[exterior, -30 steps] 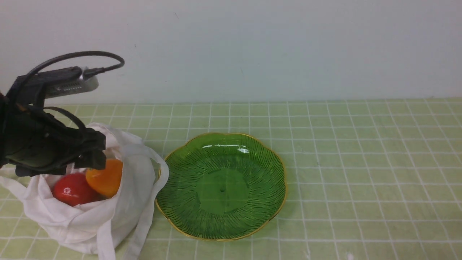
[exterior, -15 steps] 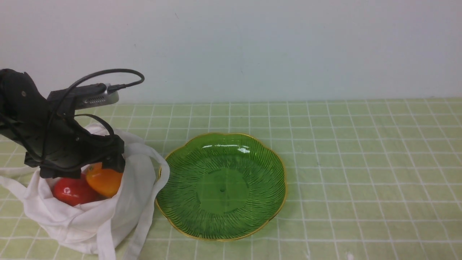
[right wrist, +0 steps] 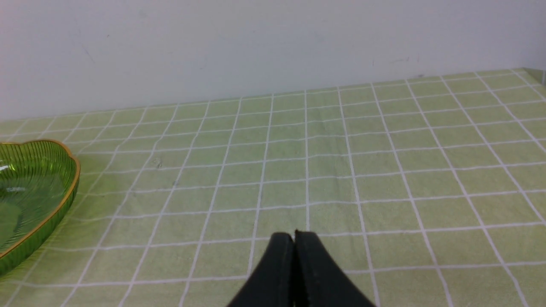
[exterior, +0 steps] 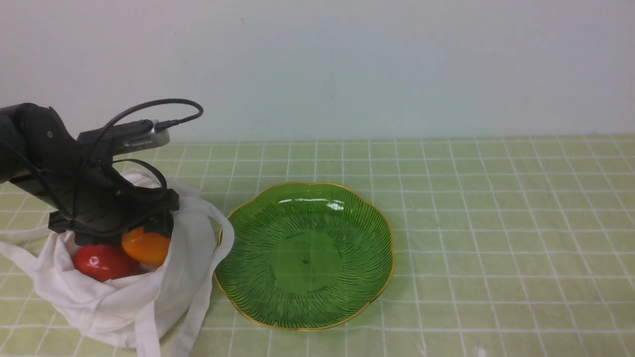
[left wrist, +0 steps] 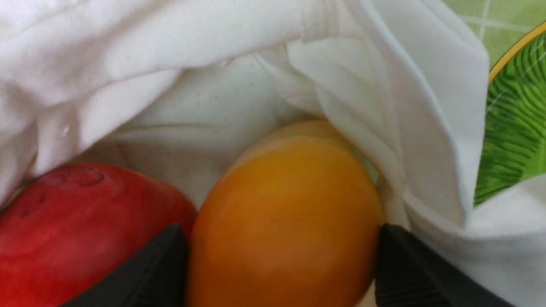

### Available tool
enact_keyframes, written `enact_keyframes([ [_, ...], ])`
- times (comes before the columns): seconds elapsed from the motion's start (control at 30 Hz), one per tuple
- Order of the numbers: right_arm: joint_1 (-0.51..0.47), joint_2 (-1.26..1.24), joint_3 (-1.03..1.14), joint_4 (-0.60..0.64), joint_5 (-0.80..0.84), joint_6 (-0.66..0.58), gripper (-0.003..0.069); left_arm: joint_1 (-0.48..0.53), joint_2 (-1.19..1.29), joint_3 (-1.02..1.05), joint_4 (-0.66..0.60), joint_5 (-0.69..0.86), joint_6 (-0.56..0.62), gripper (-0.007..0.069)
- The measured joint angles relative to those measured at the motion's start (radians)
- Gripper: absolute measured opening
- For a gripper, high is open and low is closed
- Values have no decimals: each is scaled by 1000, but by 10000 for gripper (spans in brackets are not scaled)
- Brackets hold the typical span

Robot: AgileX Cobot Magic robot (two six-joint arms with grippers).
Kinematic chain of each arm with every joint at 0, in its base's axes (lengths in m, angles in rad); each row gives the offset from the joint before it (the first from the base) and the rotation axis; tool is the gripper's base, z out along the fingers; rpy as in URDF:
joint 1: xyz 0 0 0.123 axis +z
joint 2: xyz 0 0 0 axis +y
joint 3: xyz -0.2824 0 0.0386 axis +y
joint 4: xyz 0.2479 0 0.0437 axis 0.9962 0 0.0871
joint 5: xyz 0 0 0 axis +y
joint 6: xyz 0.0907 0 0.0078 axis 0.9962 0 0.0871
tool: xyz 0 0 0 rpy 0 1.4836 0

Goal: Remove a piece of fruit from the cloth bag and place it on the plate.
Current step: Use the left arm to grab a mango from the bag, then use the left arm to put the mango into the empty plate on the right

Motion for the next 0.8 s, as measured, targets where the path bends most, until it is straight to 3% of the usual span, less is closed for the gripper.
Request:
enact_keyframes([
  [0.23, 0, 0, 0, 0, 0, 0, -15, 0, -13, -6, 24, 6, 14, 502],
  [0.4, 0, 0, 0, 0, 0, 0, -15, 0, -81, -40, 167, 74, -22, 502],
  [0.6, 0, 0, 0, 0, 0, 0, -15, 0, -166, -175, 381, 285, -118, 502],
  [0.8, 0, 0, 0, 0, 0, 0, -15, -14, -186, -311, 330, 439, -129, 501],
])
